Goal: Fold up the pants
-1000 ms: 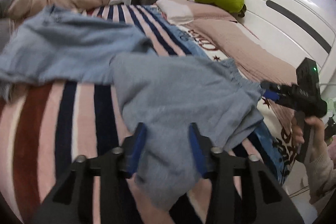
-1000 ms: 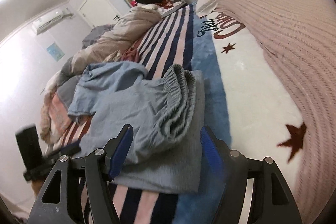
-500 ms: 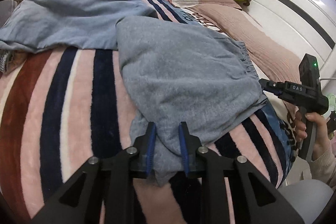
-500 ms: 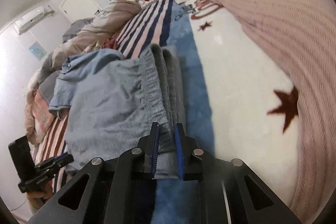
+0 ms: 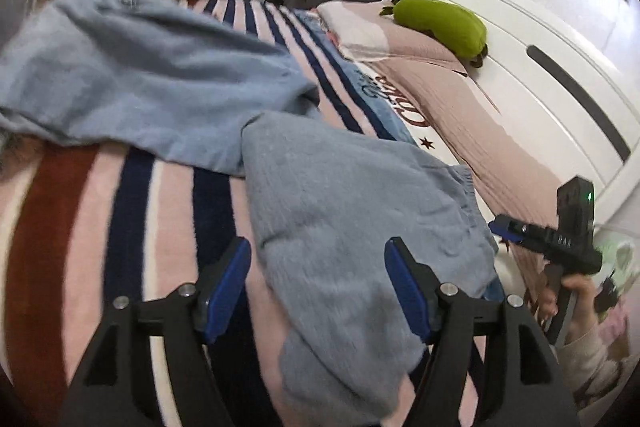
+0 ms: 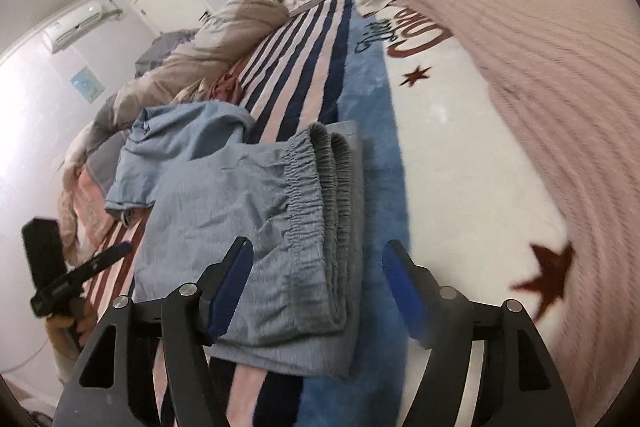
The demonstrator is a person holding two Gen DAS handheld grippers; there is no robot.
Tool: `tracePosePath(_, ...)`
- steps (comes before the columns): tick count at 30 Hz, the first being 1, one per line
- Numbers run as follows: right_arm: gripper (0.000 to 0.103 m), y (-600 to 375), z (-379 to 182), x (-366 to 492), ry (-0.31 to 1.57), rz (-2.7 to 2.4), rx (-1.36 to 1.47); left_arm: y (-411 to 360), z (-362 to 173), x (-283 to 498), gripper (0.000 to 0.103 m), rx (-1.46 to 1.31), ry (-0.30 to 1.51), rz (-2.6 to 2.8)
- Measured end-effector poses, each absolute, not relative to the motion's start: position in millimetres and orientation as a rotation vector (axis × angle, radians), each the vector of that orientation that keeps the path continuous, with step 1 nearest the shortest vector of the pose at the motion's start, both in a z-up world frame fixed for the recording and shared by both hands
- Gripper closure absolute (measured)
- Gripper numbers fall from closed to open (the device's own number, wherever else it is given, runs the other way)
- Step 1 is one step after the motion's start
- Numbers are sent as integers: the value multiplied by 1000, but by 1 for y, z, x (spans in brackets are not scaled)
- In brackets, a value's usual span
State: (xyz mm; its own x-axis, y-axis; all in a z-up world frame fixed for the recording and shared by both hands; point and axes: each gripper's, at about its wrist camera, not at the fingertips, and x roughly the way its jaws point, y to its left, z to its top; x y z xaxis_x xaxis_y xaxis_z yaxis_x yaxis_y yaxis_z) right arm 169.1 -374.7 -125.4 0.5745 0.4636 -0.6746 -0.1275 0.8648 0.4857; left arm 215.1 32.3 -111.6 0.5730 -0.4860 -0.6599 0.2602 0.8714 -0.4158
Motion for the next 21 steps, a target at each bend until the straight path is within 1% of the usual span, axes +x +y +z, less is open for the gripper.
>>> tracePosePath(7,38,-361,-155,192,985,427,395,26,-148,247,38,-372,942,-497)
tracePosePath(8,38,-359,-157,192,985,436,391,24,-150,248,39,-375,943,-504)
tracePosePath(10,42,-357,-159,194,981,451,391,20,-154,251,44,-381,946,-513)
tracePosePath(12,53,-355,-161,194,980,457,393,18,-155,252,50,-381,946,-510)
tracePosePath(13,57,-354,-161,194,979,449,382,18,-155,251,55,-372,941,-507)
tracePosePath(14,64,-353,-160,193,975,442,370,16,-152,248,60,-345,929,-500)
tracePosePath(15,70,-350,-159,191,968,433,342,14,-149,247,64,-322,918,-497)
tracePosePath(17,77,-348,-154,188,952,430,324,11,-142,243,76,-289,895,-483)
tracePosePath(18,80,-347,-151,187,940,425,319,12,-140,243,78,-282,887,-479)
tracePosePath(20,82,-347,-145,185,922,423,312,14,-132,240,85,-271,865,-471)
tracePosePath(21,83,-345,-141,183,910,422,300,15,-129,239,86,-264,857,-469)
